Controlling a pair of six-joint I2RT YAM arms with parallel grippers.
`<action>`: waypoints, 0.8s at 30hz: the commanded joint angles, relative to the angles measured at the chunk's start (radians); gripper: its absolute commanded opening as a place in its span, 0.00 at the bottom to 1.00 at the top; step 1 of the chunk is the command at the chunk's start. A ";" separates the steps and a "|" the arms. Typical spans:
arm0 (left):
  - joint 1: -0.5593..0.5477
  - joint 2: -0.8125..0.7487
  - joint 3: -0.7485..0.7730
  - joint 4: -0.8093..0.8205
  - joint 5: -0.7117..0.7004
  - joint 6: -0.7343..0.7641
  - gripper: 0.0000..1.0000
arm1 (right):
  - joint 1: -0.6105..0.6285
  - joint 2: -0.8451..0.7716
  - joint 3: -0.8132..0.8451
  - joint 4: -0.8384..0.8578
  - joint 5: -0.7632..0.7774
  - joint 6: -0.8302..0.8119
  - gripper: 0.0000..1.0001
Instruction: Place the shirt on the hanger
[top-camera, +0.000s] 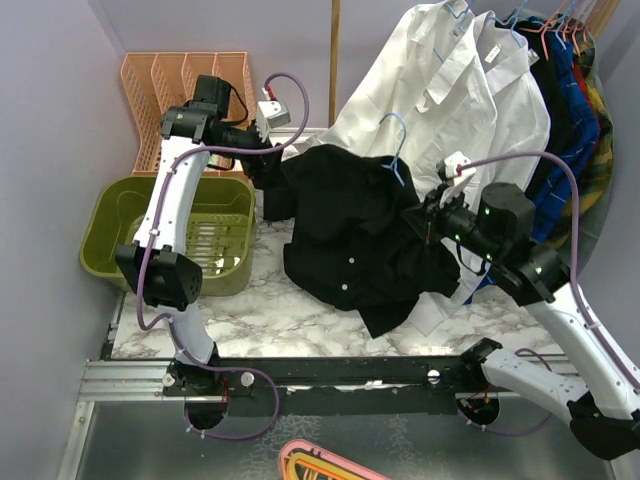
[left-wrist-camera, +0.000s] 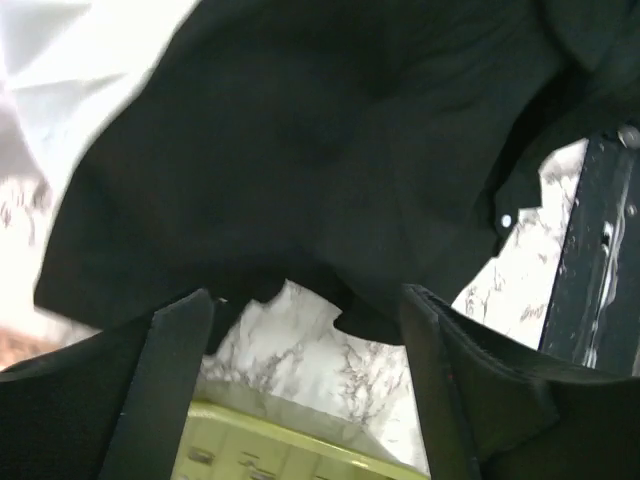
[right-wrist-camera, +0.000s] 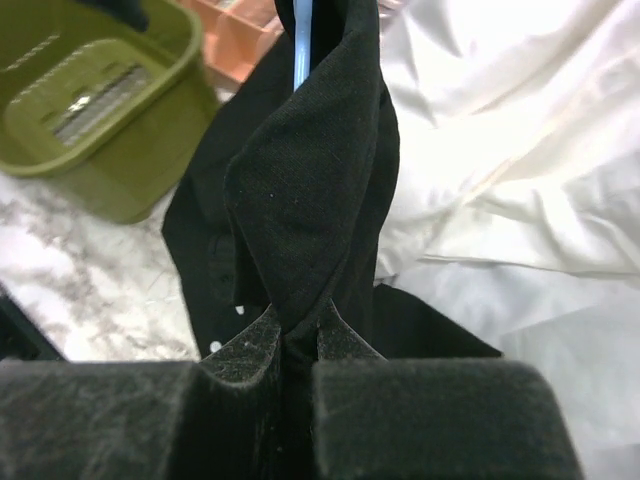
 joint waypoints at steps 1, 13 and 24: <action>0.005 -0.201 -0.078 0.286 -0.220 -0.407 0.85 | 0.001 0.126 0.128 -0.109 0.286 -0.005 0.01; 0.005 -0.458 0.055 0.264 -0.472 -0.540 0.99 | -0.146 0.501 0.602 -0.021 0.462 -0.168 0.01; 0.103 -0.550 -0.090 0.240 -0.410 -0.545 0.99 | -0.228 0.825 1.091 -0.049 0.298 -0.175 0.01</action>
